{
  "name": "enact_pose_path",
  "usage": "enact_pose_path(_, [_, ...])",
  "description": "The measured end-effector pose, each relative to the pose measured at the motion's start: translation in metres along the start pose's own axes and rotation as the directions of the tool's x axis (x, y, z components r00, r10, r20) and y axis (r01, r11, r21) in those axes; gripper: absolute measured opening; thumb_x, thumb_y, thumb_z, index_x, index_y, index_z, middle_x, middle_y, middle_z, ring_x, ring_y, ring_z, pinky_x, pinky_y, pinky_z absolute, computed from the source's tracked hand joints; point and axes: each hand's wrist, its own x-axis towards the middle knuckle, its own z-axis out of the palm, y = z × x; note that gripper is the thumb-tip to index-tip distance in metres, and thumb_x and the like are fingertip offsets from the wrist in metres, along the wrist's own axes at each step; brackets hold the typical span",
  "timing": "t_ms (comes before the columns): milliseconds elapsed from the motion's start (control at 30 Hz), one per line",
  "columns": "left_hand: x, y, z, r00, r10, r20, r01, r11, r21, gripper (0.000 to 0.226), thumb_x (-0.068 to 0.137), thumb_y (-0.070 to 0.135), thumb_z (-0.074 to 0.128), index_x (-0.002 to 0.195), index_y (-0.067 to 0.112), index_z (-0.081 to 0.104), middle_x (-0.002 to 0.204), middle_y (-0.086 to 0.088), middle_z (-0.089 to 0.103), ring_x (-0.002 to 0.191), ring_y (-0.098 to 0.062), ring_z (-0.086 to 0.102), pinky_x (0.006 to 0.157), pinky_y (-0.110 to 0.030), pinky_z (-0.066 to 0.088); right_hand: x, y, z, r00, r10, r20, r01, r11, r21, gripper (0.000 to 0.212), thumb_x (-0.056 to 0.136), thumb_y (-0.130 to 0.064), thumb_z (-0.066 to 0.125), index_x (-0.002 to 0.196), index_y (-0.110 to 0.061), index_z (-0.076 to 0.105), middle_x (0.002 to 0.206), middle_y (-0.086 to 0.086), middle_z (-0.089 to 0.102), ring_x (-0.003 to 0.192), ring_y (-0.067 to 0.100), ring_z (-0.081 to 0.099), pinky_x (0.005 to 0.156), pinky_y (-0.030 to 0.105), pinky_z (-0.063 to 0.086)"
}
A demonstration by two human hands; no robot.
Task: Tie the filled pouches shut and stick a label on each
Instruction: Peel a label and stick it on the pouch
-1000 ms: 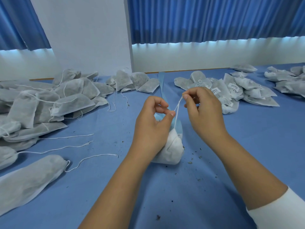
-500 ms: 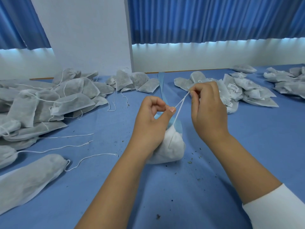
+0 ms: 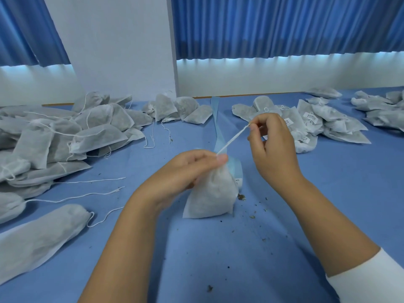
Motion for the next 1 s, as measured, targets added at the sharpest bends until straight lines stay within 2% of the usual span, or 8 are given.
enact_pose_path(67, [-0.005,-0.003,-0.007,0.998,0.039,0.059,-0.043,0.996,0.083,0.036,0.07,0.044,0.081,0.095,0.018,0.076,0.096,-0.005,0.076,0.09,-0.01,0.072,0.078,-0.019,0.054,0.001,0.0,0.0,1.0,0.01,-0.006,-0.01,1.0,0.01,0.01,0.097,-0.01,0.048,0.095,-0.02,0.048,0.097,-0.005,0.051,0.086,0.017,0.058,0.074,0.025,0.042])
enact_pose_path(167, [-0.002,-0.003,-0.007,0.994,0.017,-0.109,-0.016,1.0,0.013,0.01,0.086,0.024,0.076,0.089,0.015,0.077,0.083,0.004,0.076,0.073,-0.005,0.069,0.062,-0.014,0.05,-0.001,-0.003,0.0,1.0,0.013,-0.015,-0.013,0.999,0.036,0.009,0.096,-0.013,0.049,0.094,-0.022,0.049,0.093,-0.008,0.052,0.084,0.006,0.056,0.071,0.021,0.041])
enact_pose_path(300, [0.008,-0.004,-0.003,0.891,-0.038,-0.453,-0.012,0.994,-0.109,0.024,0.085,0.034,0.075,0.076,0.013,0.072,0.066,0.003,0.064,0.058,-0.008,0.056,0.055,-0.019,0.043,-0.007,-0.017,0.002,0.997,-0.081,-0.008,0.081,0.992,0.1,0.007,0.091,-0.015,0.052,0.09,-0.022,0.053,0.088,-0.014,0.052,0.085,-0.006,0.052,0.062,0.01,0.043])
enact_pose_path(467, [0.012,-0.003,0.001,0.768,-0.085,-0.635,-0.103,0.962,-0.253,0.033,0.086,0.039,0.074,0.076,0.013,0.057,0.074,-0.005,0.045,0.068,-0.018,0.043,0.067,-0.034,0.034,-0.024,-0.033,0.013,0.943,-0.302,0.137,0.296,0.953,0.06,0.012,0.09,-0.016,0.057,0.091,-0.01,0.067,0.092,0.0,0.058,0.085,0.013,0.056,0.065,0.033,0.051])
enact_pose_path(633, [0.012,-0.001,0.003,0.809,-0.185,-0.557,-0.048,0.925,-0.376,0.042,0.094,0.047,0.061,0.099,0.006,0.071,0.09,-0.006,0.076,0.081,-0.021,0.072,0.076,-0.038,0.058,-0.031,-0.036,0.018,0.903,-0.374,0.21,0.391,0.919,-0.045,0.007,0.086,-0.011,0.068,0.091,-0.009,0.072,0.094,0.003,0.061,0.084,0.022,0.058,0.062,0.041,0.05])
enact_pose_path(800, [0.01,0.001,0.001,0.907,-0.235,-0.35,-0.009,0.819,-0.574,0.034,0.099,0.032,0.046,0.115,0.007,0.065,0.093,-0.008,0.073,0.074,-0.02,0.071,0.063,-0.031,0.06,-0.029,-0.033,0.017,0.912,-0.333,0.24,0.356,0.932,-0.062,0.006,0.086,-0.01,0.068,0.091,-0.009,0.072,0.095,0.003,0.062,0.087,0.022,0.058,0.066,0.041,0.05])
enact_pose_path(867, [0.009,0.002,-0.002,0.938,-0.204,-0.282,-0.019,0.78,-0.625,0.031,0.095,0.025,0.051,0.111,0.003,0.065,0.091,-0.012,0.07,0.077,-0.023,0.069,0.072,-0.034,0.061,-0.028,-0.03,0.016,0.915,-0.314,0.255,0.338,0.939,-0.058,0.006,0.086,-0.01,0.068,0.091,-0.009,0.072,0.095,0.002,0.062,0.088,0.021,0.058,0.068,0.04,0.049])
enact_pose_path(1000, [0.01,-0.003,0.002,0.948,-0.068,-0.311,-0.086,0.886,-0.455,0.008,0.088,0.008,0.07,0.094,0.002,0.071,0.086,-0.013,0.075,0.077,-0.019,0.073,0.072,-0.027,0.061,-0.028,-0.027,0.016,0.913,-0.279,0.299,0.298,0.954,-0.018,0.007,0.087,-0.013,0.065,0.092,-0.01,0.069,0.1,-0.002,0.061,0.092,0.016,0.056,0.075,0.037,0.05])
